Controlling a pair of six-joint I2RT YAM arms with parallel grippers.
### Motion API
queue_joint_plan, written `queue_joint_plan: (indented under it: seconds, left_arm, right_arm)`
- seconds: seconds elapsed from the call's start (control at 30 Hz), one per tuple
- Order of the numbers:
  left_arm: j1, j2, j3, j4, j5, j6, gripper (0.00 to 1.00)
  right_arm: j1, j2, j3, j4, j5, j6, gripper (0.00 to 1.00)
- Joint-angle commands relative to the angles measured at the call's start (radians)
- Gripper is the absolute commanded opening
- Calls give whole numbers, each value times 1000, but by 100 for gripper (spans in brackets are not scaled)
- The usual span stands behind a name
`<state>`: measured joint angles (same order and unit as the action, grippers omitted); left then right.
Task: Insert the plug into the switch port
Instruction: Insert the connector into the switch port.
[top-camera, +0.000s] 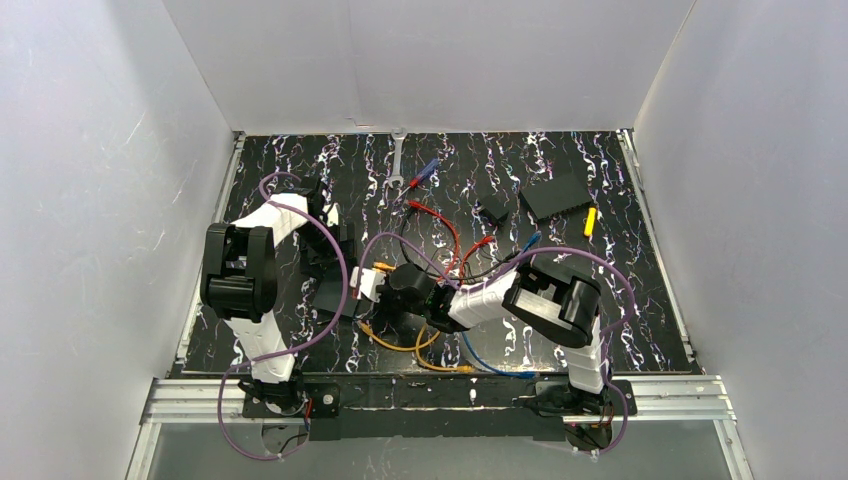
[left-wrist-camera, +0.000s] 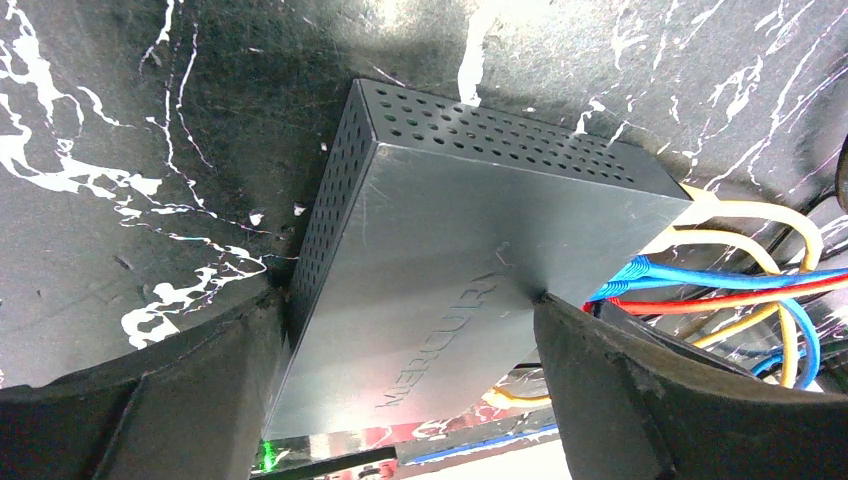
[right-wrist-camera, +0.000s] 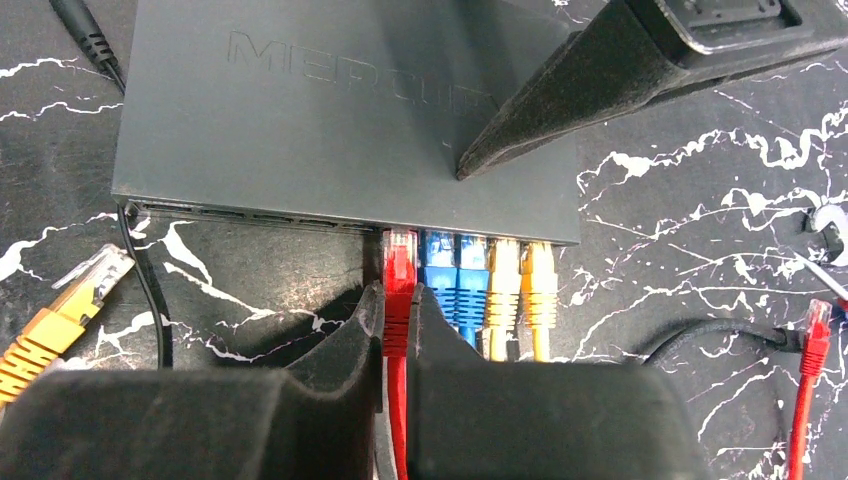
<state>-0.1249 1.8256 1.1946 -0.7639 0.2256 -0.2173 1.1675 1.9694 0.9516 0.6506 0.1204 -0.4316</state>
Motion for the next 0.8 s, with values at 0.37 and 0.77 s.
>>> queue_joint_plan:
  seconds: [0.37,0.77]
  left_arm:
    - [-44,55,-13,-28,-19,1,89]
    - [-51,54,-14,-25,-10,-1,88]
  right_arm:
    - [-6,-20,57,46,-54,-18,1]
    - [-63,-24,71,42,-95,162,1]
